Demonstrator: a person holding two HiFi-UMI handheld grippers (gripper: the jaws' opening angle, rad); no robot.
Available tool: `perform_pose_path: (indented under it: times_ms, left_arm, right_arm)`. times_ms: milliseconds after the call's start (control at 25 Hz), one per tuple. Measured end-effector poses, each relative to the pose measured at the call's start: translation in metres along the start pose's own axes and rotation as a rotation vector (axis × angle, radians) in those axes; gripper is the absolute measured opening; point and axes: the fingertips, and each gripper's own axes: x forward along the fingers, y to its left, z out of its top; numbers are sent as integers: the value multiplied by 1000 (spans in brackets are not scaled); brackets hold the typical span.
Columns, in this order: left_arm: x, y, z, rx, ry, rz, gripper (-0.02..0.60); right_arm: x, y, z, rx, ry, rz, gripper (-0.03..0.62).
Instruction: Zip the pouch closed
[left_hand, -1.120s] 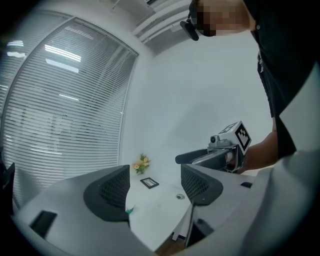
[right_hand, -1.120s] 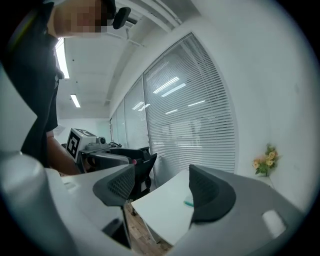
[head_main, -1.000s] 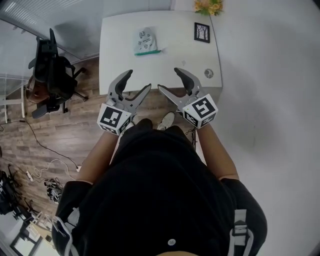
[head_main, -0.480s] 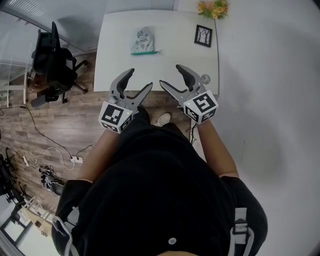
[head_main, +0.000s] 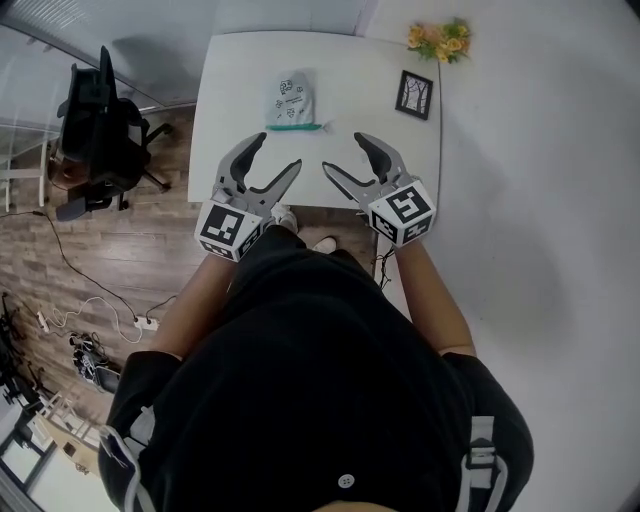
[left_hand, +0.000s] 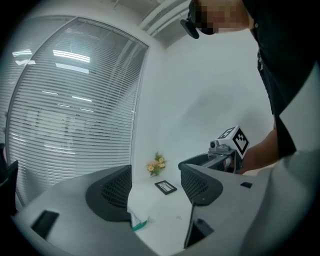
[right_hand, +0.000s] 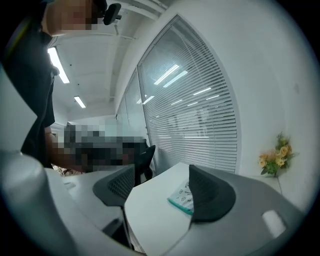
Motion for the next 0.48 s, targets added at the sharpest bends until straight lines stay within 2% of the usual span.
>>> perform_pose_path:
  times_ms: [120, 480]
  left_arm:
    - [18, 29, 3, 13, 6, -17, 307]
    - [59, 95, 0, -16, 33, -90, 296]
  right_arm:
    - [28, -20, -1, 4, 33, -9, 337]
    - [98, -65, -9, 43, 128, -34, 337]
